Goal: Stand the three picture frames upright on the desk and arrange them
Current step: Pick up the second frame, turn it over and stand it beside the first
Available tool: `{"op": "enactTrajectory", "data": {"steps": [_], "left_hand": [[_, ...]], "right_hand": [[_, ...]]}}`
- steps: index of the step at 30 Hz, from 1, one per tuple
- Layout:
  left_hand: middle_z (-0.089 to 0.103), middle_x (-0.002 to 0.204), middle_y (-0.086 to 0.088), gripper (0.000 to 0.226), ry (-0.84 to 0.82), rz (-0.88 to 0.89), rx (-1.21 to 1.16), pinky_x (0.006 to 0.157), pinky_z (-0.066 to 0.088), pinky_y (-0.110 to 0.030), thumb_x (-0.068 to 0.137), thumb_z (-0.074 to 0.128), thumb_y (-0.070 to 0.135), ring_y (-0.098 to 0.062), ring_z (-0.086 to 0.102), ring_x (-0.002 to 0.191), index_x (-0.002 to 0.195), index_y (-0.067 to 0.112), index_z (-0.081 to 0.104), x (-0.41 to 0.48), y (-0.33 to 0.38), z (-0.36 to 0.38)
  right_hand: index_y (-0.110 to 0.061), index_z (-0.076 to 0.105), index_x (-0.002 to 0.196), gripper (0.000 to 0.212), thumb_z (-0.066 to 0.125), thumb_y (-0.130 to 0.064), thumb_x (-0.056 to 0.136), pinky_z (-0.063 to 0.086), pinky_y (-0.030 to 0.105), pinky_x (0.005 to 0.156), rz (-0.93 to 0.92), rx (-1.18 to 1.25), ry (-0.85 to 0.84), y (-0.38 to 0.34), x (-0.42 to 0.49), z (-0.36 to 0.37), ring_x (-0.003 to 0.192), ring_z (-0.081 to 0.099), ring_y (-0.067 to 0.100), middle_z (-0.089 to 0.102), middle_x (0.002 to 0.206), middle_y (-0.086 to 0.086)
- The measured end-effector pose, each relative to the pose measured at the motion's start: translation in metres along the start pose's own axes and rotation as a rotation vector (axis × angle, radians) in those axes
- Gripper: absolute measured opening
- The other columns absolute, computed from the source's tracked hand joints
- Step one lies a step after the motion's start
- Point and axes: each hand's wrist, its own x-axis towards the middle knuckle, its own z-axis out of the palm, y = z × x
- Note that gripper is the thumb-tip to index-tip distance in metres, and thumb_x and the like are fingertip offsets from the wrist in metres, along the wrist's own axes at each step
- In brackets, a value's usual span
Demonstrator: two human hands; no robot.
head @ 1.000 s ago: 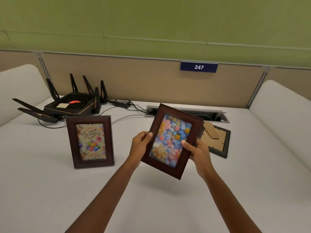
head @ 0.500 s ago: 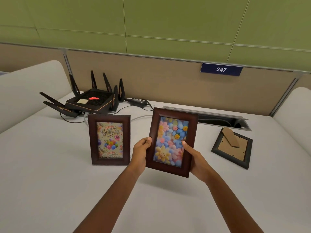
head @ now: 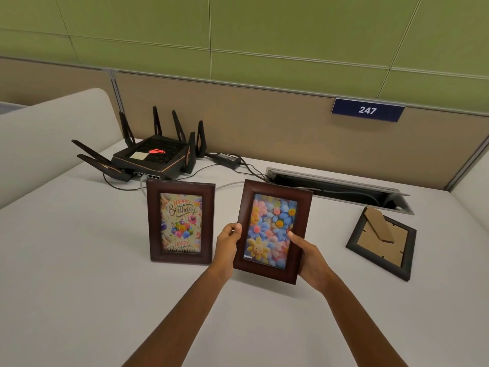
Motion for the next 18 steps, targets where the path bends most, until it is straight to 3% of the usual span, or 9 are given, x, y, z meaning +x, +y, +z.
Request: {"op": "enactTrajectory", "data": {"steps": [5,9,18], "left_hand": [[0.056,0.111,-0.013,0.023,0.01,-0.02,0.005,0.092,0.044,-0.032,0.097,0.038,0.021,-0.023,0.051,0.106,0.105,0.003,0.051,0.008,-0.008,0.0],[0.054,0.115,-0.011,0.032,0.02,-0.034,0.044,0.104,0.036,-0.035,0.097,0.038,0.021,-0.02,0.048,0.11,0.118,-0.001,0.048,0.013,-0.013,-0.001],[0.055,0.115,-0.013,0.032,0.029,-0.022,0.041,0.097,0.04,-0.031,0.096,0.04,0.02,-0.019,0.049,0.109,0.118,-0.001,0.049,0.01,-0.018,-0.002]], "right_hand": [[-0.028,0.059,0.098,0.018,0.054,-0.029,0.081,0.06,0.027,0.062,-0.028,-0.02,0.083,0.009,0.016,-0.003,0.079,0.072,0.013,0.074,0.089,-0.008],[-0.028,0.059,0.095,0.013,0.052,-0.026,0.084,0.06,0.023,0.061,-0.029,-0.037,0.122,0.013,0.022,-0.008,0.077,0.072,0.01,0.072,0.088,-0.011],[-0.028,0.06,0.097,0.028,0.06,-0.033,0.07,0.058,0.021,0.061,-0.059,-0.053,0.085,0.016,0.024,-0.012,0.084,0.071,0.008,0.076,0.086,-0.014]]}}
